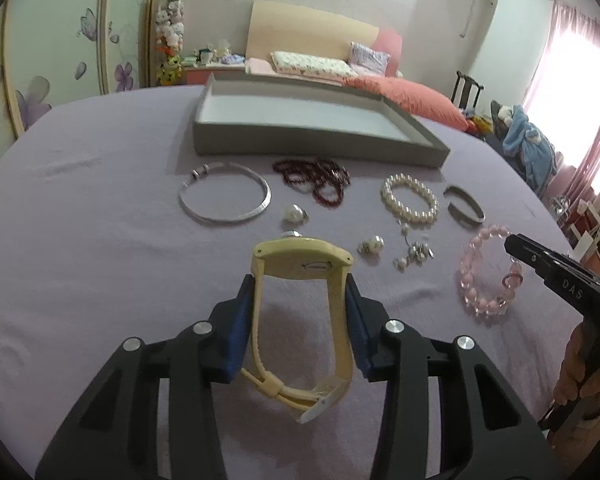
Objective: Organize jewelry
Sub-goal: 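Carry both items into the grey tray and open both tools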
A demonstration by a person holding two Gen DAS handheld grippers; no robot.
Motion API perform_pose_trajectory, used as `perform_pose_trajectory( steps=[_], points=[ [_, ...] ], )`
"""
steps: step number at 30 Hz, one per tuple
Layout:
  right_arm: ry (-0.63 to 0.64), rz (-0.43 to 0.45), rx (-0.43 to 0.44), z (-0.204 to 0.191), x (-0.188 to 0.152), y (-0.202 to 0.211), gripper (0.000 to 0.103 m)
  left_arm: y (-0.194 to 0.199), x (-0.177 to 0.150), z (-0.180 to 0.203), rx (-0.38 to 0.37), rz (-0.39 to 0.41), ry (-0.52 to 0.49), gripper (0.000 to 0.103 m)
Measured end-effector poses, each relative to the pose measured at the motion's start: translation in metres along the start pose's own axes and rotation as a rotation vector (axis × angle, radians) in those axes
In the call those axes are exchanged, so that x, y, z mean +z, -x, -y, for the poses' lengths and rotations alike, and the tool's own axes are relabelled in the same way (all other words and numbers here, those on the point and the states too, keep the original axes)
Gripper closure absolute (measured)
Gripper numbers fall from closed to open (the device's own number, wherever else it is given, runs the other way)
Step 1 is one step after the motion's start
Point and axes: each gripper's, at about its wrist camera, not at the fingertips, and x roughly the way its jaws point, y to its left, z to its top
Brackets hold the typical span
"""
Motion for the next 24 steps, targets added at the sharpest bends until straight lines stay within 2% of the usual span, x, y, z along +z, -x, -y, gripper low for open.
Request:
perform_pose_trajectory(
  steps=[13, 20, 24],
  points=[
    [0.008, 0.105, 0.074, -0.007, 0.023, 0.021, 0.083, 0.028, 0.025, -0.016, 0.003, 0.122, 0.023, 0.061],
    [-0.007, 0.153, 0.119, -0.002, 0.059, 0.027, 0.083, 0.030, 0.056, -0.022, -0.017, 0.153, 0.025, 0.061],
    [0.001, 0.197, 0.110, 0.000, 0.084, 0.025, 0.083, 0.025, 0.084, -0.024, -0.016, 0.178, 0.015, 0.061]
  ],
)
